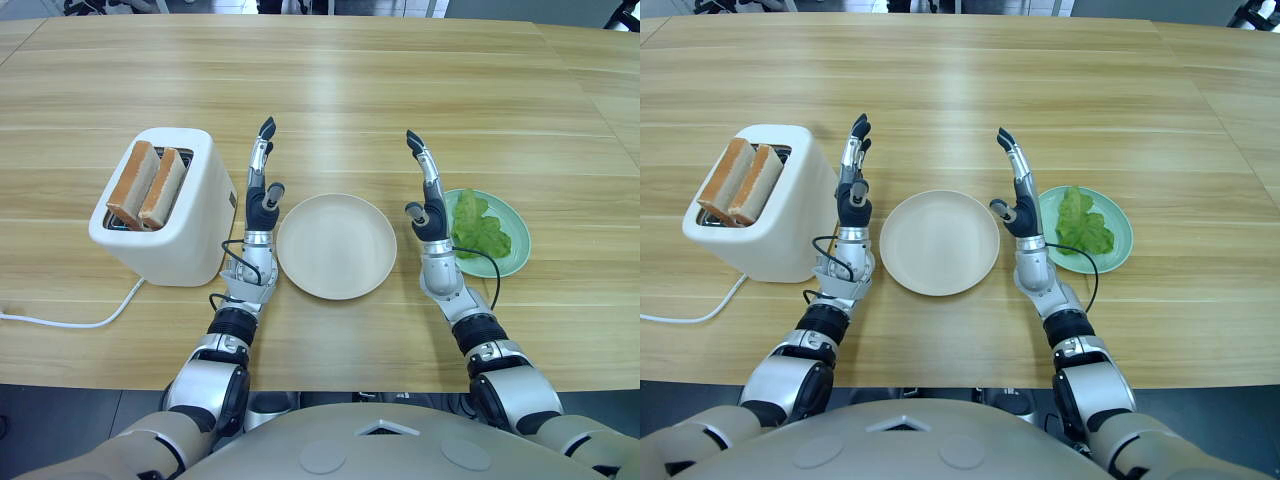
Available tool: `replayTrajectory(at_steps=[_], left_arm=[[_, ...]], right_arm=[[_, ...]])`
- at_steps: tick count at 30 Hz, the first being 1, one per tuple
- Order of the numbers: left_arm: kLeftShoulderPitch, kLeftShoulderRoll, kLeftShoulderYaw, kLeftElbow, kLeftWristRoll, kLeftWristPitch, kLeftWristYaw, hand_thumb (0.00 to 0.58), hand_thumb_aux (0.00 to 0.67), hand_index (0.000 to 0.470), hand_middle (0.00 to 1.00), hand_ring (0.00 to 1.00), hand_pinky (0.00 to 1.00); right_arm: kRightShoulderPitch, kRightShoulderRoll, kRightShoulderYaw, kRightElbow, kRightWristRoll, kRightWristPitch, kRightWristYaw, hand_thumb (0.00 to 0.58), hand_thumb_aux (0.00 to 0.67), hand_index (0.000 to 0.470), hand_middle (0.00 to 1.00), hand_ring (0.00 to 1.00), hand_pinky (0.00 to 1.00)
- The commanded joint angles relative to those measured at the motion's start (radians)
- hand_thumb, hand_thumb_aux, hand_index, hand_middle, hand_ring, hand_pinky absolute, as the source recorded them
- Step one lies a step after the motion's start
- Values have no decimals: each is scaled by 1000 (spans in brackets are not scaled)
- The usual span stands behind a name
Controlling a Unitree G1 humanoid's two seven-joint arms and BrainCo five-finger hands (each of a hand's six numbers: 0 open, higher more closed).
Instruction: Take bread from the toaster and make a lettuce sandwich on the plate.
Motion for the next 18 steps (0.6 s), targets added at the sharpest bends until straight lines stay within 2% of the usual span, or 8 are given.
replayTrajectory(at_steps=[1,13,16,18], left_arm=[[0,-3,-4,-16,-2,8,-11,0,0,0,0,0,0],[27,-6,-6,-79,-26,-3,-48,0,0,0,0,0,0],[68,26,-68,-243,-223,1,-235,0,0,0,0,0,0],[99,68,-113,-395,-400,56,-363,0,0,0,0,0,0]], right_arm=[[8,-1,5,-21,5,-8,3,0,0,0,0,0,0],[35,9,5,-93,18,0,30,0,0,0,0,0,0],[45,9,0,-107,24,2,38,0,0,0,0,0,0],[53,10,-2,-112,24,5,39,0,0,0,0,0,0]])
